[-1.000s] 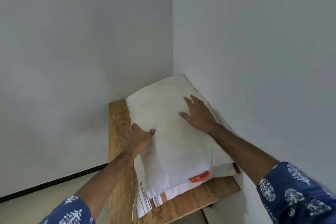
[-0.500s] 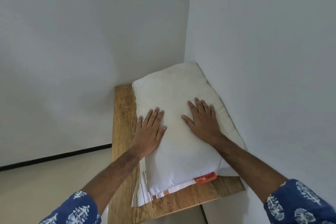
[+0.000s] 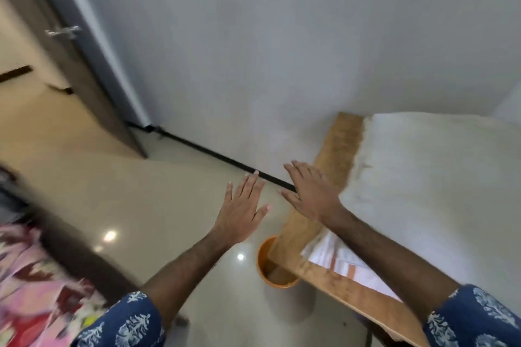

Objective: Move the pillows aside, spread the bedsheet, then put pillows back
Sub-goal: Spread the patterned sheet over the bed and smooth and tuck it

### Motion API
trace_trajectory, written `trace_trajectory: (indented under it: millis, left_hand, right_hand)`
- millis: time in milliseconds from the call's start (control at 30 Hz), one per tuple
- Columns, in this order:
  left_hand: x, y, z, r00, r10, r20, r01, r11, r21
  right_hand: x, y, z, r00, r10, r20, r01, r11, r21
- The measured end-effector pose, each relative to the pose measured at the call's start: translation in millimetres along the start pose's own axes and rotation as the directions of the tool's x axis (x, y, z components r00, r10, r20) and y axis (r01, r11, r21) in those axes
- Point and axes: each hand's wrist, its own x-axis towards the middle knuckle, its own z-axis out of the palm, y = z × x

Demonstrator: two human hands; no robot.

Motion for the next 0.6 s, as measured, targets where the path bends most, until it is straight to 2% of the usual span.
trace_trajectory:
  millis: [100,200,433,600]
  left_hand:
    - [-73,-64,-14,0.979,-0.198,-0.051,0.198,0.98,0.009]
    - [-156,-123,-26,0.919,-0.387,-0.072,0.388,0.922,-0.003]
    - [-387,-234,-38,0.694,-0.711,-0.116,0.714,0.7,-0.021]
    - [-544,-274,-50,0.523,-0.836,-0.165,0.851,0.524,0.041]
  right_hand:
    - [21,-89,13,0.975,-0.212,0.063,0.214,0.977,-0.014]
    - [31,-181,30,0.914,-0.394,0.1,0.397,0.917,-0.021]
    - [3,-413,92,0.704,-0.683,0.195,0.696,0.718,0.002]
    - [-41,-559,124,0.526,-0.81,0.26,0.832,0.553,0.041]
